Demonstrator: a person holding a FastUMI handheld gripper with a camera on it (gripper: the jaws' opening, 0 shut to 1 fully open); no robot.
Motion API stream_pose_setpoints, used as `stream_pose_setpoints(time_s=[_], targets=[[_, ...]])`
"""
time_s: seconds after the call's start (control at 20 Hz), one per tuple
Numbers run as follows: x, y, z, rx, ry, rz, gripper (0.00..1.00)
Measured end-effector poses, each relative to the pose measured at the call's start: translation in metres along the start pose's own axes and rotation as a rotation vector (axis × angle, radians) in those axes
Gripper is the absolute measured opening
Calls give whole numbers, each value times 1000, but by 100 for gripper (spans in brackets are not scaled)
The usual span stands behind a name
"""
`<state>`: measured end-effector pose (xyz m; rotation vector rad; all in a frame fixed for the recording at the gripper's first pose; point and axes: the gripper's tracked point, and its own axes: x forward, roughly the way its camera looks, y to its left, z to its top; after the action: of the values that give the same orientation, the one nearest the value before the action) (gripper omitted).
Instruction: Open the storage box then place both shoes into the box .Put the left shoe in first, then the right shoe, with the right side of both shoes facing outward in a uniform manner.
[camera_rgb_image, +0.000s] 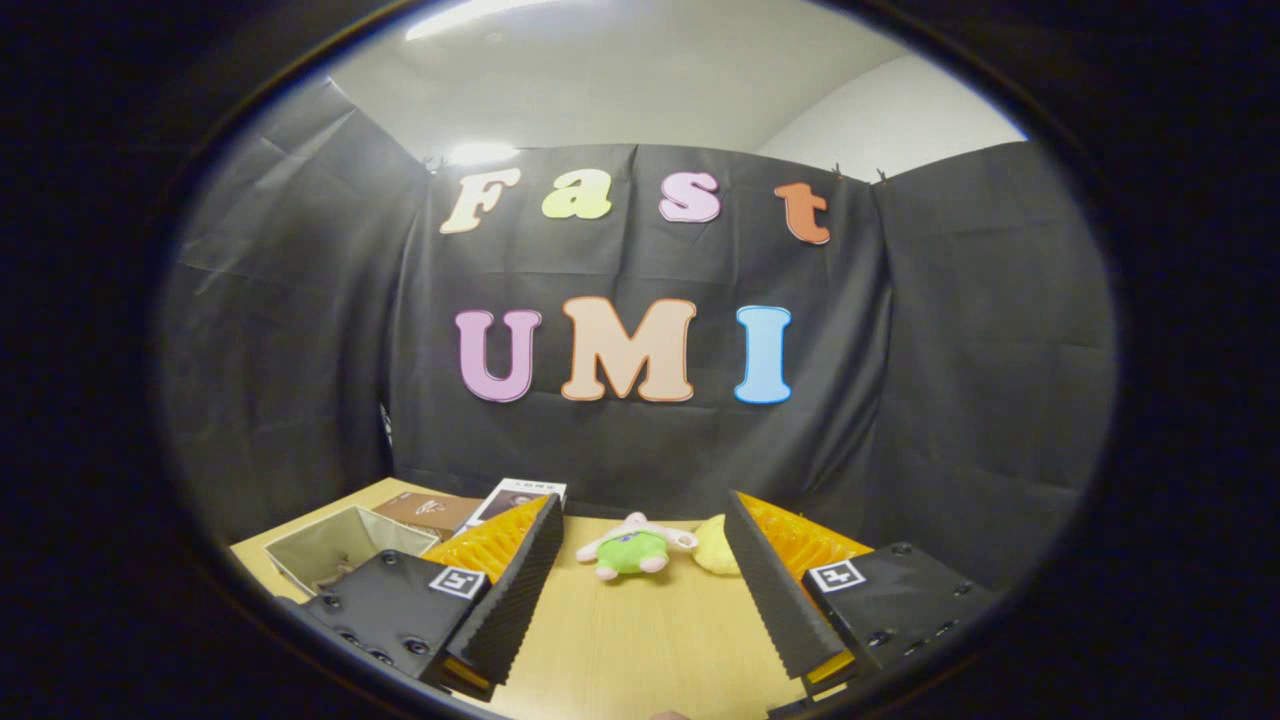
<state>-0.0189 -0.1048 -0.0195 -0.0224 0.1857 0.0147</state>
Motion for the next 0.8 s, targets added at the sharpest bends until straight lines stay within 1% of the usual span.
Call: stream_pose_setpoints(time_s=[0.05, 0.1, 0.45, 0.65, 0.8], targets=[[0, 0, 0, -2, -3, 0, 100], [2, 5, -11, -1, -7, 0, 100], [-6, 3, -10, 46, -48, 1, 100], [-11, -8, -12, 43, -62, -20, 100], [-16, -12, -13, 46, -59, -15, 100]])
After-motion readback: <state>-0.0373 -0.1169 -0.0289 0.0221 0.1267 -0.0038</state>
